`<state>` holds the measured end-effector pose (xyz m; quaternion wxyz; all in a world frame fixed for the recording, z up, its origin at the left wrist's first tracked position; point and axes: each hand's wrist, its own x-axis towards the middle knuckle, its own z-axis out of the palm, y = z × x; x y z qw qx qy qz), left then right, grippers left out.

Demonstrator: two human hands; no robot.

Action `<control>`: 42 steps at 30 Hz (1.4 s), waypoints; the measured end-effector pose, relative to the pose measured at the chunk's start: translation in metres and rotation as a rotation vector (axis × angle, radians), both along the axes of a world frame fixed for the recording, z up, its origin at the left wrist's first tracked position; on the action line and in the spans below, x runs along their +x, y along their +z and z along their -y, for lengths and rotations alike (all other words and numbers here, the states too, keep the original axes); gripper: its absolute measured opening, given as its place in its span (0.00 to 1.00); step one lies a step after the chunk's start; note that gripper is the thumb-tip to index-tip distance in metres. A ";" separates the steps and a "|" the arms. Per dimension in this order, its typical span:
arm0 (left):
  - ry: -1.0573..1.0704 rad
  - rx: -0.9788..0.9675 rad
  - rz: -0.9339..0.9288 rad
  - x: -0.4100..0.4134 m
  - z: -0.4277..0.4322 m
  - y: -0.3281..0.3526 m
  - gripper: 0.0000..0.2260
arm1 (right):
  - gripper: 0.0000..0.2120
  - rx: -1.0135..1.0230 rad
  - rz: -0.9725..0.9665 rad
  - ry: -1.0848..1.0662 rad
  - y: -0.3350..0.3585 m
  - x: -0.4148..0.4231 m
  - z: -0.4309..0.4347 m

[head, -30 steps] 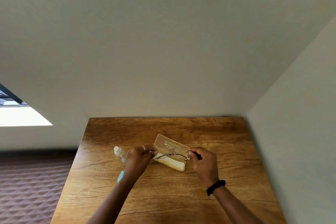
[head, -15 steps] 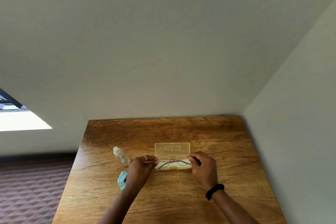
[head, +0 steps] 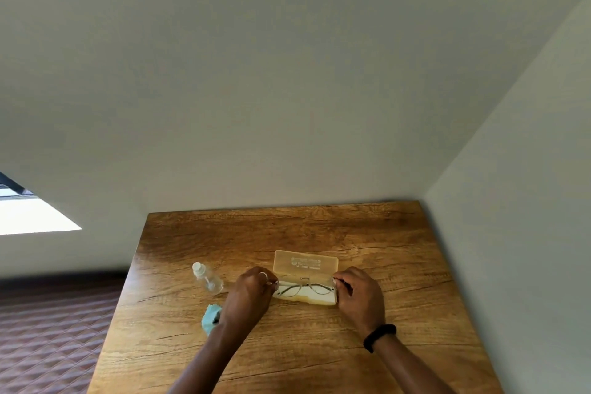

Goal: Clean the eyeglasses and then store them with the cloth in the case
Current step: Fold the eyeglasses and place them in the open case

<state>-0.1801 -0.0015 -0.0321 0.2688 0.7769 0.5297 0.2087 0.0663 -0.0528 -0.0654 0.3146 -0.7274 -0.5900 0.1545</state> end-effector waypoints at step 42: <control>-0.090 -0.045 0.014 -0.009 0.015 -0.023 0.25 | 0.08 -0.167 0.248 0.120 0.022 0.008 0.003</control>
